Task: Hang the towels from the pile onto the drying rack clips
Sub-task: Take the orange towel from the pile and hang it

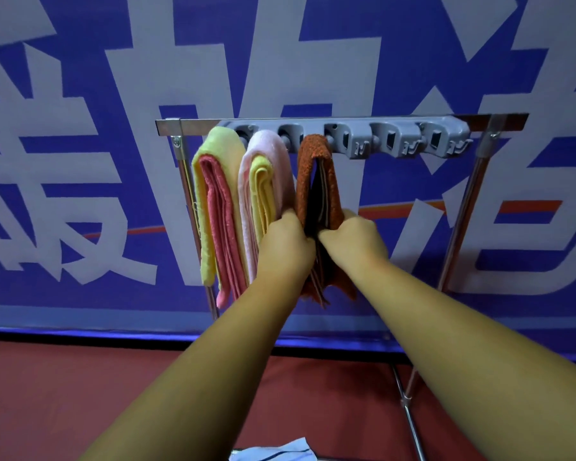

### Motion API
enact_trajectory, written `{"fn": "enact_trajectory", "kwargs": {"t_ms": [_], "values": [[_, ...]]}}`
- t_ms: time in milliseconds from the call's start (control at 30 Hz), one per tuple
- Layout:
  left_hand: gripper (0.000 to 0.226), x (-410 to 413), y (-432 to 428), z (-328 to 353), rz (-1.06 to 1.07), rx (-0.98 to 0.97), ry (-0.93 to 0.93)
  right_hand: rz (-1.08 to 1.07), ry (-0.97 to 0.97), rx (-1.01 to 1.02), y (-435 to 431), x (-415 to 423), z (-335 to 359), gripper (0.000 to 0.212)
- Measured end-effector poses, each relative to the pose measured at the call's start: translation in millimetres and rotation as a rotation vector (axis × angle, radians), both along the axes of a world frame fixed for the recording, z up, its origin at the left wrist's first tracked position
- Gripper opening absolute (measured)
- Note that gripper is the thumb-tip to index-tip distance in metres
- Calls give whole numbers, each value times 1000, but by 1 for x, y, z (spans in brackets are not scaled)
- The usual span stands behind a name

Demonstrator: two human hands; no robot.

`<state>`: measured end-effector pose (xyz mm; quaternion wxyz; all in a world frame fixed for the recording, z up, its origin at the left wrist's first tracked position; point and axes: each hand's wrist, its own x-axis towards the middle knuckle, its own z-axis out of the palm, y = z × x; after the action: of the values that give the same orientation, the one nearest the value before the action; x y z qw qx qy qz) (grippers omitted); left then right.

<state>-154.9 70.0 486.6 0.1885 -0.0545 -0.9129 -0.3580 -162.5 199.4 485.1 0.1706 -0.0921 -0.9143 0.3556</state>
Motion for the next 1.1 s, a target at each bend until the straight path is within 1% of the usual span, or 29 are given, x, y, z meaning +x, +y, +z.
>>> {"fn": "enact_trajectory", "kwargs": {"t_ms": [100, 200, 267, 333, 400, 500, 567, 633, 700, 800, 900, 1033, 1067, 1100], "values": [[22, -7, -4, -27, 24, -6, -34, 17, -5, -163, -1, -5, -10, 31], [22, -10, -5, -42, 57, -93, -29, 25, 8, -297, -7, -14, -11, 40], [25, -12, -5, -50, 69, -121, -14, 24, 40, -308, -10, -20, -13, 37], [32, -16, -5, -57, 101, -135, -4, 15, 75, -283, -13, -24, -16, 24], [44, -19, -7, -63, 126, -136, -2, -10, 117, -292, -12, -25, -21, 12], [56, -25, -11, -67, 153, -143, 13, -48, 134, -358, -6, -21, -25, 8], [56, -28, -12, -70, 167, -137, 25, -50, 134, -398, -1, -15, -26, 9], [45, -30, -10, -72, 131, -105, 16, -31, 129, -404, 1, -7, -27, 14], [30, -28, -7, -74, 72, -85, -14, 7, 82, -363, 1, 0, -31, 15], [27, -21, -2, -82, -45, -5, -106, 112, -49, -304, -2, 10, -44, 11], [27, -17, -2, -100, -112, 91, -199, 195, -189, -276, -1, 18, -63, 25], [33, -13, -10, -126, -176, 42, -259, 232, -315, -258, 5, 27, -93, 57], [36, -13, -11, -132, -206, 18, -274, 232, -342, -260, 7, 28, -102, 59], [38, -11, -12, -137, -231, -16, -288, 229, -358, -270, 9, 29, -111, 54]]}}
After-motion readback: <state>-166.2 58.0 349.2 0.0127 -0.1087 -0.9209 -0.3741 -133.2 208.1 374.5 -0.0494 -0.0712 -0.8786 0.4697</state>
